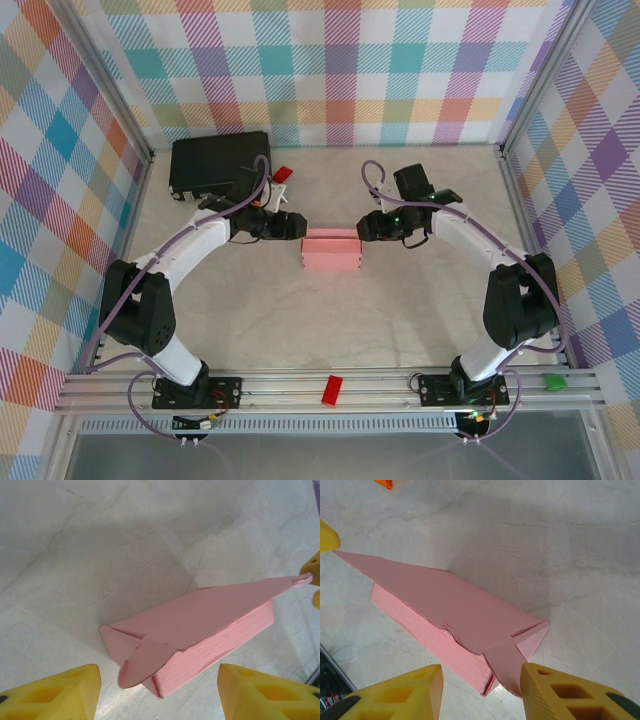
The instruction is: Fold the paper box
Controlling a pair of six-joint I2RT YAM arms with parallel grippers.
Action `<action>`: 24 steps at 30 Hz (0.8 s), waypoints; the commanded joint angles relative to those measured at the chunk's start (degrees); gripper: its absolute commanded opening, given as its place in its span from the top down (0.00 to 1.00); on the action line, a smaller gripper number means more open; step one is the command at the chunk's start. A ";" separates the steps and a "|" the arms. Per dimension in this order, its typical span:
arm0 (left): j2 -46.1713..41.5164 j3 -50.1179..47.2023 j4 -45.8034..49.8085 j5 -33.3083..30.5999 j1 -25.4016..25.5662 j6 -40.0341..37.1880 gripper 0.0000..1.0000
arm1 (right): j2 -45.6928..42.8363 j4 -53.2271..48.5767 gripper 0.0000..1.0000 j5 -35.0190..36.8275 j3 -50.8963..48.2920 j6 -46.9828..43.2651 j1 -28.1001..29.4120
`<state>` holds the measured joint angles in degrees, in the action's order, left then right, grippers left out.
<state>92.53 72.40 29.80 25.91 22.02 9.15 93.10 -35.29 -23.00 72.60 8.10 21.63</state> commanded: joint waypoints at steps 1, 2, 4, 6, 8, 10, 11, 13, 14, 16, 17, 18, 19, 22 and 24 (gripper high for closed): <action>1.61 1.91 -0.10 3.28 0.48 -1.59 0.40 | 0.98 -1.31 0.55 -0.22 1.85 -0.49 0.35; 1.92 2.00 0.00 3.64 0.56 -1.60 0.40 | 1.02 -1.34 0.55 -0.33 1.86 -0.39 0.27; 2.28 2.08 0.15 4.00 0.74 -1.60 0.43 | 1.25 -1.10 0.56 -0.50 1.78 -0.32 0.35; 2.60 2.19 0.58 4.00 0.96 -1.50 0.45 | 1.38 -0.84 0.58 -0.85 1.61 -0.10 0.32; 2.72 2.05 0.95 3.78 1.16 -1.39 0.47 | 1.42 -0.64 0.59 -1.25 1.55 0.14 0.43; 2.73 1.65 0.81 3.80 1.24 -0.77 0.48 | 1.53 -0.53 0.61 -1.27 1.54 0.20 0.44; 2.74 1.56 0.73 3.84 1.27 -0.42 0.49 | 1.56 -0.62 0.62 -1.19 1.65 0.16 0.43; 2.80 1.27 0.48 4.19 1.26 0.29 0.54 | 1.65 -0.63 0.65 -1.34 1.74 0.25 0.53; 2.70 1.19 0.36 4.36 1.36 0.58 0.56 | 1.64 -0.57 0.66 -1.42 1.78 0.23 0.52; 2.66 1.16 0.40 4.23 1.45 1.02 0.61 | 1.73 -0.47 0.69 -1.74 1.85 0.56 0.54; 2.57 1.08 0.40 4.15 1.45 1.18 0.62 | 1.82 -0.42 0.70 -1.92 1.85 0.51 0.57; 2.47 0.92 0.38 4.20 1.53 1.29 0.63 | 1.91 -0.35 0.71 -2.17 1.92 0.77 0.59; 2.31 0.98 0.37 4.12 1.53 1.38 0.64 | 2.00 -0.30 0.72 -2.29 1.94 0.79 0.61; 2.30 0.85 0.74 3.99 1.62 1.38 0.66 | 2.33 -0.13 0.74 -2.48 2.21 1.08 0.80; 2.39 0.85 1.11 3.86 1.65 1.40 0.67 | 2.52 -0.20 0.74 -2.54 2.42 1.14 0.87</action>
<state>95.31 73.19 29.89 28.75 22.87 9.85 95.02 -35.22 -23.73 72.93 8.58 21.89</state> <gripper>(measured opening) 0.336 0.260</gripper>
